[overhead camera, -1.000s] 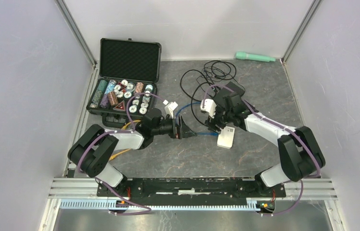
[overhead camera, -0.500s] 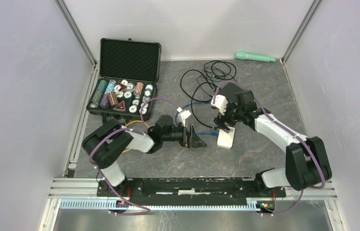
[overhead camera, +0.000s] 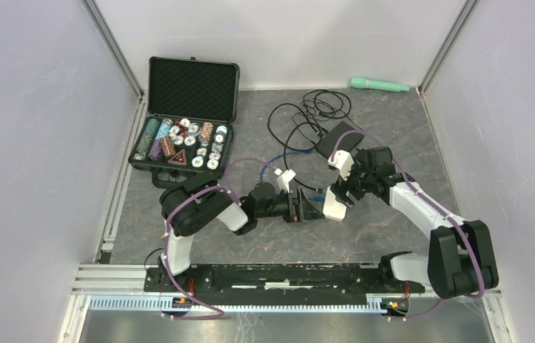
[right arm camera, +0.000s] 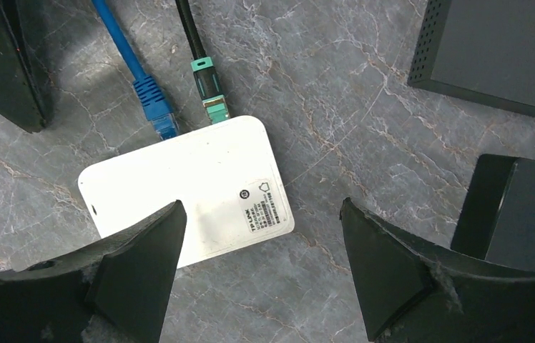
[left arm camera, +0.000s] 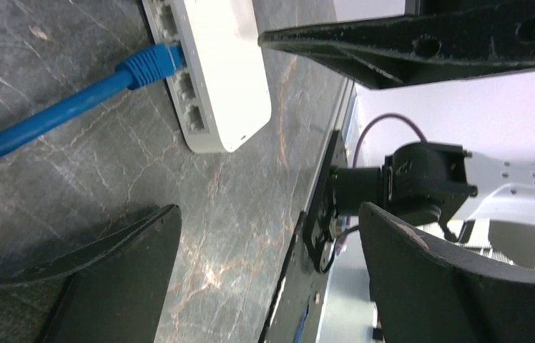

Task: Pull the plug from the switch port
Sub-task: Pull the connector from the switch port.

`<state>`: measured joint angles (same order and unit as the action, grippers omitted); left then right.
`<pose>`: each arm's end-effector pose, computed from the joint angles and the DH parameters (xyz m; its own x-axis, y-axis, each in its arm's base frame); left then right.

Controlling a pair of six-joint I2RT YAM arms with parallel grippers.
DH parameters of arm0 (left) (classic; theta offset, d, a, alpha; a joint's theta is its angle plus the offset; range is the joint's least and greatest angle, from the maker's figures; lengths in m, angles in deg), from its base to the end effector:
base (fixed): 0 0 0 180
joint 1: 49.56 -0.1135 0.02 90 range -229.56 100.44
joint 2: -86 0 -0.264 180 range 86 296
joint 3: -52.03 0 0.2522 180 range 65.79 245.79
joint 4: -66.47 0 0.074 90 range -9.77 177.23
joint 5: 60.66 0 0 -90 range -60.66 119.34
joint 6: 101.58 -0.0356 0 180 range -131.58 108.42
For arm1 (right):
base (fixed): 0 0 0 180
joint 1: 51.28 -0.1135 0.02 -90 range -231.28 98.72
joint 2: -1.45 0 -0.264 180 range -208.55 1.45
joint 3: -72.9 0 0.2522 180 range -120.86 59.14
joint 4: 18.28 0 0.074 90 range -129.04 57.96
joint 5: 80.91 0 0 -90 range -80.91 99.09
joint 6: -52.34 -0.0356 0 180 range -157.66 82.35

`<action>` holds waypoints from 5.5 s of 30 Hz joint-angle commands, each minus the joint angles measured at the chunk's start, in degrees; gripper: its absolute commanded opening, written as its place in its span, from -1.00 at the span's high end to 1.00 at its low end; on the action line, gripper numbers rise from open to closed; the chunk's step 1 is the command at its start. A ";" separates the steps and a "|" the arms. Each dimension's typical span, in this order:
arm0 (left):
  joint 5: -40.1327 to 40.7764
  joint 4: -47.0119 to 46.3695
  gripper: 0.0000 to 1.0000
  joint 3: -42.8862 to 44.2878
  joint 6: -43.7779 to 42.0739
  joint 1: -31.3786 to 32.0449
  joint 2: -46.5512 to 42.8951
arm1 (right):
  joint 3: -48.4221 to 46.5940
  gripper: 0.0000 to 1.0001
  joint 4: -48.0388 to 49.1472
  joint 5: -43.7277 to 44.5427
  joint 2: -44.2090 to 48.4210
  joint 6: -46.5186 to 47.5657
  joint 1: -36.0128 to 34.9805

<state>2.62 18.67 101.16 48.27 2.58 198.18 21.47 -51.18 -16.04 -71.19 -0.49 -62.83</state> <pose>0.1936 -0.2751 0.1053 -0.9211 -0.0736 -0.3823 0.3483 0.2829 -0.8937 0.2308 0.0626 0.1882 -0.3756 -0.6351 -0.6750 -0.8184 0.5691 -0.0800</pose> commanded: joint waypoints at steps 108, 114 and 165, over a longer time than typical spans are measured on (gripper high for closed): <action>13.66 -12.96 0.13 -2.83 8.26 -3.49 8.52 | 1.28 -0.64 -4.75 -18.05 -16.02 5.55 3.10; 14.04 -12.11 -0.03 -2.79 9.49 -3.62 8.58 | 1.20 -0.63 -4.94 -18.03 -16.03 5.68 3.13; 18.65 9.92 -0.53 -4.97 11.21 -3.62 3.25 | -11.99 -0.13 17.55 -4.54 -24.22 -11.74 -11.81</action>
<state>20.23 16.79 97.36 58.98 -0.96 198.23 10.92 -36.25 -22.62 -94.86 -11.24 -73.87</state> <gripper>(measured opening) 0.756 0.589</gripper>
